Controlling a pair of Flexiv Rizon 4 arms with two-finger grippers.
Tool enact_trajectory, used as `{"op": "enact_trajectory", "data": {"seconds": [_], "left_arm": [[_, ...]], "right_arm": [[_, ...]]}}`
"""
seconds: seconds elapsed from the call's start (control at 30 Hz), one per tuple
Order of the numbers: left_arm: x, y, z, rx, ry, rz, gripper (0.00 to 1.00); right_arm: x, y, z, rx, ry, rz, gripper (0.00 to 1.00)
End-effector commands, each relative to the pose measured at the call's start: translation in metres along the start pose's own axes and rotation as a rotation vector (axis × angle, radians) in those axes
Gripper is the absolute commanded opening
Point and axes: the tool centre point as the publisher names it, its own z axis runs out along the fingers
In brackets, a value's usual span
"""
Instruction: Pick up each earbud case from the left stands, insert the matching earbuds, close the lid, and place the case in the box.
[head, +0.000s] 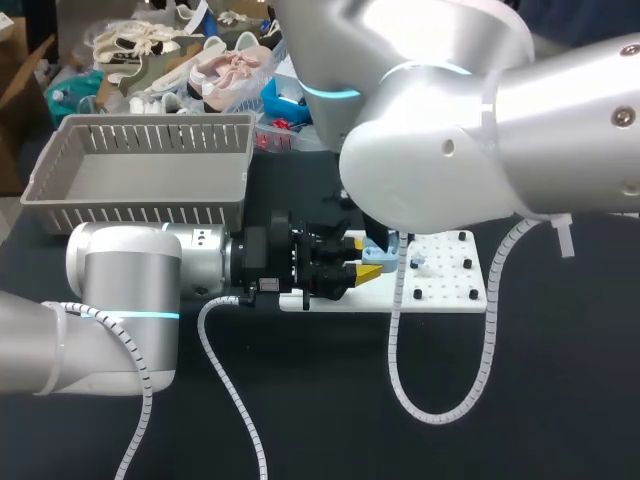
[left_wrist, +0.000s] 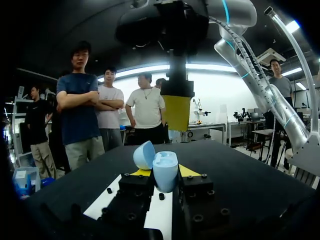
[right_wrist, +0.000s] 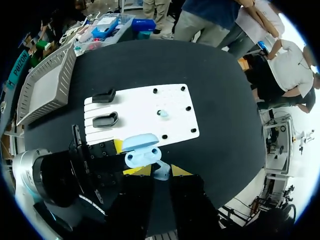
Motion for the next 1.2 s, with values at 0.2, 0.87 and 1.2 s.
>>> {"op": "enact_trajectory", "data": {"seconds": [0.2, 0.87, 1.2], "left_arm": [[0.001, 0.000, 0.001, -0.001, -0.001, 0.001, 0.00], [0.001, 0.000, 0.001, -0.001, -0.001, 0.001, 0.00], [0.001, 0.000, 0.001, -0.001, -0.001, 0.001, 0.00]], "right_arm": [[-0.004, 0.006, 0.006, 0.001, -0.001, 0.026, 0.00], [-0.010, 0.006, 0.016, 0.017, 0.014, 0.047, 0.00], [-0.010, 0.008, 0.016, 0.021, 0.027, 0.051, 0.00]]}}
